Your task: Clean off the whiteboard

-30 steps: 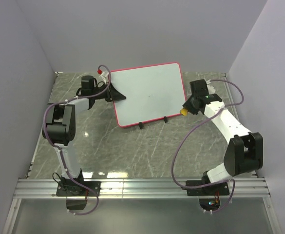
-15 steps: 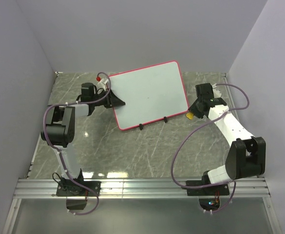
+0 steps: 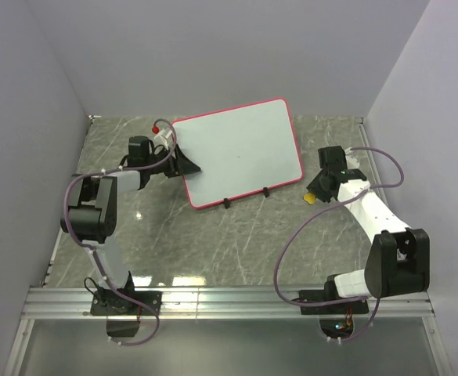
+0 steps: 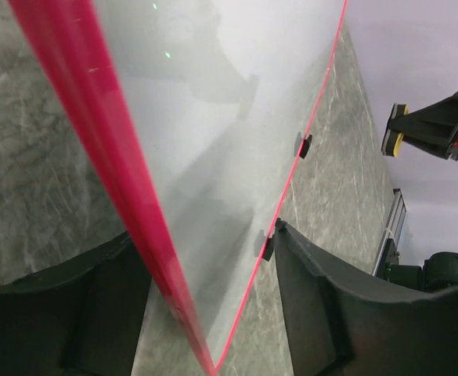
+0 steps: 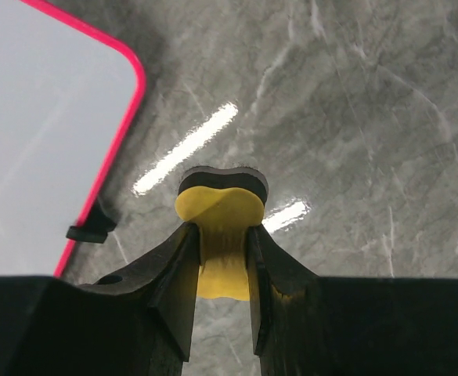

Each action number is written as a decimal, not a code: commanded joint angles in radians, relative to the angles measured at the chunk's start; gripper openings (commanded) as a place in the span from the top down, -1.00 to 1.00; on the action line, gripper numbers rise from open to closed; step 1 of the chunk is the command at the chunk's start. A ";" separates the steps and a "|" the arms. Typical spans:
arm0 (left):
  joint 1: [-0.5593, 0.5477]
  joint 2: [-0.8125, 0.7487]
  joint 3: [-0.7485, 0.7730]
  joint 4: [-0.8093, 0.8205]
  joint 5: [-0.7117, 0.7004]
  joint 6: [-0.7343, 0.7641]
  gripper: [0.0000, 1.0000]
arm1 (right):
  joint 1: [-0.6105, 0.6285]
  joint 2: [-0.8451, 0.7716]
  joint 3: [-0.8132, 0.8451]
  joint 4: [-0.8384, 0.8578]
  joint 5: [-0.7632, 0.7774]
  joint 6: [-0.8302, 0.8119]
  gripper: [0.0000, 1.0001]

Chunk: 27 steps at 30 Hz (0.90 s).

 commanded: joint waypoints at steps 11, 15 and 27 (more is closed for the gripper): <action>0.004 -0.173 -0.079 -0.011 -0.047 -0.014 -0.99 | -0.006 -0.108 -0.095 0.044 0.016 0.006 1.00; 0.027 -0.243 -0.151 0.004 -0.073 -0.046 -0.99 | 0.056 -0.133 -0.114 0.125 -0.047 0.008 1.00; 0.064 -0.484 -0.281 -0.146 -0.248 -0.038 -0.99 | 0.251 0.144 0.225 0.219 -0.082 0.009 1.00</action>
